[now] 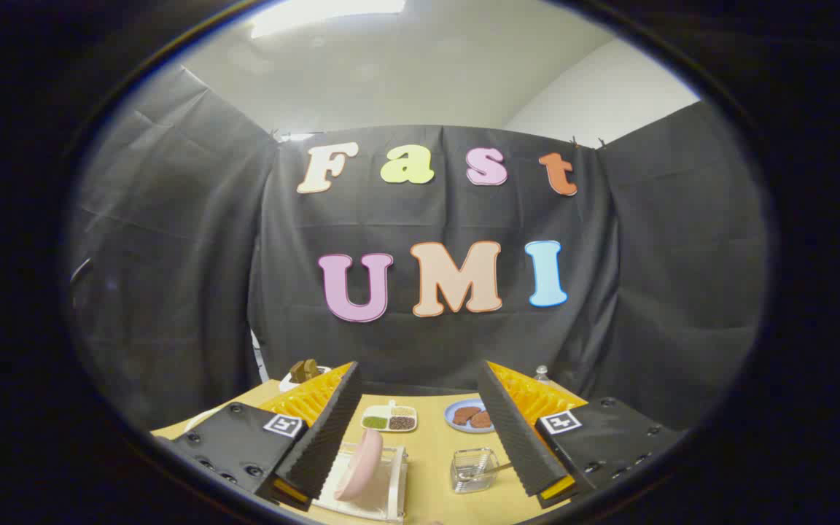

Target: Take the plate from the dish rack, then take the spoon from the basket and place it into the plate.

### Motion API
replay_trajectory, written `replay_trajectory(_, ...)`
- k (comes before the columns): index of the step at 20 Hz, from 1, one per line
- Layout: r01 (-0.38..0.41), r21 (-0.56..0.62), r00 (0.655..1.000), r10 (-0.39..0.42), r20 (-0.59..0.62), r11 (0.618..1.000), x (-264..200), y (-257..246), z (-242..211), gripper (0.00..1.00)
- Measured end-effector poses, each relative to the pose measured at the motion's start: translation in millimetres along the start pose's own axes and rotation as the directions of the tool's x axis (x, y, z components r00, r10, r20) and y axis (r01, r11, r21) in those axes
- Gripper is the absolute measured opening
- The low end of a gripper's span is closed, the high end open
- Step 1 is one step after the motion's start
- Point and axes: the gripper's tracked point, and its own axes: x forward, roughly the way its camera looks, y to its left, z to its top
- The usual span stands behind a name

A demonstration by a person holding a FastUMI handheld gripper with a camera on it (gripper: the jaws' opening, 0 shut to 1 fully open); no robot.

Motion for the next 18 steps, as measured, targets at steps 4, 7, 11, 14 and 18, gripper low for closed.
replay_trajectory(4, -0.009, -0.004, 1.000, 0.009, 0.001, 1.000, 0, 2, 0, 1.00)
replay_trajectory(7, -0.006, 0.006, 1.000, 0.006, -0.006, 1.000, 1, -1, -3, 1.00)
replay_trajectory(11, -0.005, 0.007, 1.000, 0.005, 0.001, 1.000, 2, -7, -1, 1.00)
replay_trajectory(14, -0.003, -0.005, 1.000, 0.003, 0.007, 1.000, 3, -11, -1, 1.00)
replay_trajectory(18, -0.006, -0.006, 1.000, 0.006, 0.009, 1.000, 6, -11, 1, 1.00)
